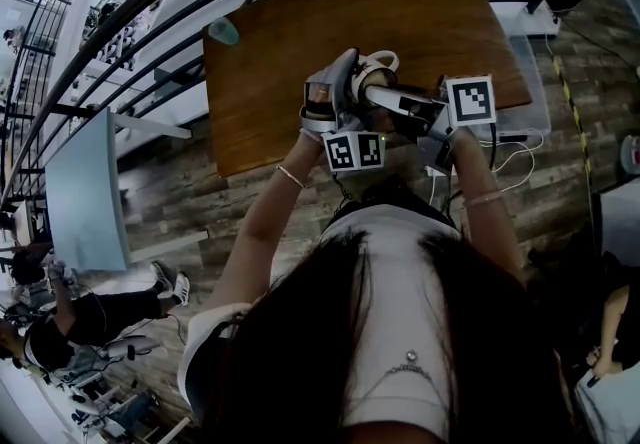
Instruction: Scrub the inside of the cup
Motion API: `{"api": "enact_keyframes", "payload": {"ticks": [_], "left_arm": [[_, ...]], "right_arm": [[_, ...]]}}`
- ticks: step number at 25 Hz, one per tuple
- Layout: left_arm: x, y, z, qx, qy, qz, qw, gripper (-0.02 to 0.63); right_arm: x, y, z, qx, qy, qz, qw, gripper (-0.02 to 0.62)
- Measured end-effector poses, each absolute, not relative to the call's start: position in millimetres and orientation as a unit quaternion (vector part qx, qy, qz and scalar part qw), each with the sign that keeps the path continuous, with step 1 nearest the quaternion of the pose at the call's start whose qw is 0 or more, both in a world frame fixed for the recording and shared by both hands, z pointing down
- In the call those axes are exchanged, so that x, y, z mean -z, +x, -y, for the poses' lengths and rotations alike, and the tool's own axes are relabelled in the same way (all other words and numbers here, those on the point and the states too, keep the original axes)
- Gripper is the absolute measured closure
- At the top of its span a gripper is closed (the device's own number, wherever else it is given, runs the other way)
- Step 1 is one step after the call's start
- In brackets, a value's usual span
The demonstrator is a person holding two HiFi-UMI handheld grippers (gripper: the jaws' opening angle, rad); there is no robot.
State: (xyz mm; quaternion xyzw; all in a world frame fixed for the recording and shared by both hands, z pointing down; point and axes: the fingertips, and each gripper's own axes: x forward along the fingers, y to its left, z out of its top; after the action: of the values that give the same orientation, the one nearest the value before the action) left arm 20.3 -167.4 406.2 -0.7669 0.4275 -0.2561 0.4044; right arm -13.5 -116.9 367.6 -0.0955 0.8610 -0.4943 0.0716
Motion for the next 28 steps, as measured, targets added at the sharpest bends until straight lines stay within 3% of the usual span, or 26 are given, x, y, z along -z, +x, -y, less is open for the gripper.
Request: {"api": "enact_keyframes", "payload": {"ticks": [28], "left_arm": [[-420,18,159,0.292,-0.772,-0.404,0.395,0.195]], "right_arm": [[-389,-27,91,0.35,-0.075,-0.922,-0.145,0.515]]}}
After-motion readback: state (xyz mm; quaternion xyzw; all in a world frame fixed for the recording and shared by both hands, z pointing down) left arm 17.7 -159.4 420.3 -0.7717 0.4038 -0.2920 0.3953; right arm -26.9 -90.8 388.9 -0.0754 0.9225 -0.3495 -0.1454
